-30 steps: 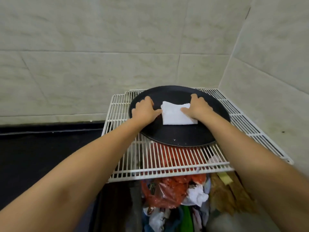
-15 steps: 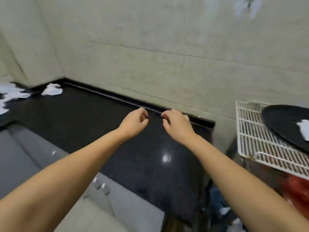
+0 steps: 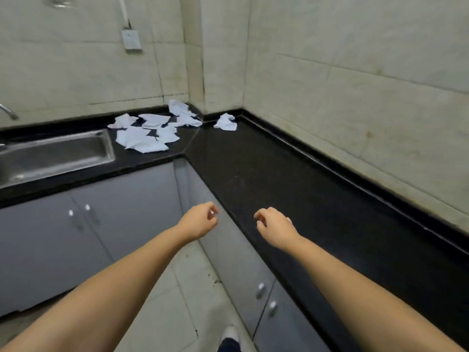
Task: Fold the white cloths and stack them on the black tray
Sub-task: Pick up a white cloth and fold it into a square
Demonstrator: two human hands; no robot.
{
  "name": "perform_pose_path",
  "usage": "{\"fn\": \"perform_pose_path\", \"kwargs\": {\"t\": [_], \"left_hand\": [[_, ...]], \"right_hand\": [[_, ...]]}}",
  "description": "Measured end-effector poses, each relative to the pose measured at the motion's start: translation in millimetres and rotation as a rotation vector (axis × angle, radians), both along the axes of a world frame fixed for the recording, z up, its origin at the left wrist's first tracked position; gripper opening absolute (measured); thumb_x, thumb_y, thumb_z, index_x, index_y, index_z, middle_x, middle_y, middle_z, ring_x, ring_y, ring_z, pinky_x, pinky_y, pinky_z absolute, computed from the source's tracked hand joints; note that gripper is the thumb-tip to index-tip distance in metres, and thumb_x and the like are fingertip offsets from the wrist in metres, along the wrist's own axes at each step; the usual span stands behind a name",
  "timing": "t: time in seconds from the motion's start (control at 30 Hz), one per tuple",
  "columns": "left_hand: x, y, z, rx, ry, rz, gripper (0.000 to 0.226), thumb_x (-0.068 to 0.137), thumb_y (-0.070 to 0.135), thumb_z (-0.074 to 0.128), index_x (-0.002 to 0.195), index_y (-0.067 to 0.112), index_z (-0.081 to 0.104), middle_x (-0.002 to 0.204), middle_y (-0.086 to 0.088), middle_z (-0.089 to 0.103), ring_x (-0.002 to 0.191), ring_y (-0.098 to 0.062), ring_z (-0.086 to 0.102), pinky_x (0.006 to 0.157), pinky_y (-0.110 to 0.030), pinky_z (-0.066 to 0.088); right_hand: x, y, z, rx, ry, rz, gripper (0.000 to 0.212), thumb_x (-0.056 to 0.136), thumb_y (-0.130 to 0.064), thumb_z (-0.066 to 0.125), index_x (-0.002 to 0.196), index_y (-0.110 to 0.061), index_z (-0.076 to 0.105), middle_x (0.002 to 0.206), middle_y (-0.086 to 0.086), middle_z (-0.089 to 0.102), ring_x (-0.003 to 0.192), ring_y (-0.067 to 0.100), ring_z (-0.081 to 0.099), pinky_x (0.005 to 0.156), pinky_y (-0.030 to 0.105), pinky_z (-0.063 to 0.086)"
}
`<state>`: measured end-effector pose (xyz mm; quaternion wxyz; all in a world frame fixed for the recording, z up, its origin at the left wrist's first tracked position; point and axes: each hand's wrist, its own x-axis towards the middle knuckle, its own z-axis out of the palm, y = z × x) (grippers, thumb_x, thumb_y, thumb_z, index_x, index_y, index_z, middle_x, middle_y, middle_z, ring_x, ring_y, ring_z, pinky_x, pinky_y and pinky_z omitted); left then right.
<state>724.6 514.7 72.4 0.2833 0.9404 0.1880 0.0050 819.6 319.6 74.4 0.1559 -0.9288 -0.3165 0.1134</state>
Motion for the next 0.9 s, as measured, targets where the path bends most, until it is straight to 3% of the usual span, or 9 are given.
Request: {"fn": "perform_pose_path", "kwargs": {"t": [0.3,0.5,0.73,0.9], "left_hand": [[136.6,166.1,11.2,0.031,0.041,0.075,0.024,0.091,0.017,0.051,0.112,0.009,0.061,0.107,-0.010,0.066,0.101,-0.025,0.061,0.085,-0.029,0.045],[224.4,244.0,2.6,0.021,0.076,0.061,0.021,0.091,0.017,0.052,0.109,0.010,0.061,0.101,-0.006,0.065,0.094,-0.021,0.061,0.078,-0.025,0.042],[364.2,330.8,-29.3,-0.022,0.104,-0.076,0.020,0.090,0.015,0.050,0.106,0.011,0.062,0.088,-0.002,0.062,0.078,-0.015,0.054,0.070,-0.022,0.037],[491.4,405.6,-59.9,-0.023,0.116,-0.184,0.018,0.091,0.016,0.052,0.107,0.013,0.060,0.090,0.001,0.059,0.086,-0.019,0.058,0.079,-0.029,0.047]], "right_hand": [[161.3,181.9,-2.8,0.007,0.031,0.086,0.031,0.096,-0.026,0.042,0.124,-0.022,0.054,0.122,0.000,0.054,0.110,0.020,0.056,0.097,0.037,0.042],[251.2,257.0,-11.1,-0.071,0.088,0.083,0.031,0.097,-0.025,0.041,0.126,-0.021,0.053,0.124,0.002,0.052,0.112,0.022,0.055,0.099,0.039,0.042],[365.7,329.6,-36.0,-0.027,0.148,-0.037,0.030,0.097,-0.024,0.042,0.124,-0.021,0.054,0.121,0.002,0.052,0.108,0.022,0.056,0.098,0.041,0.044],[465.2,400.2,-65.7,-0.014,0.147,-0.180,0.030,0.096,-0.022,0.043,0.123,-0.020,0.056,0.122,0.003,0.053,0.110,0.022,0.055,0.099,0.042,0.044]]}}
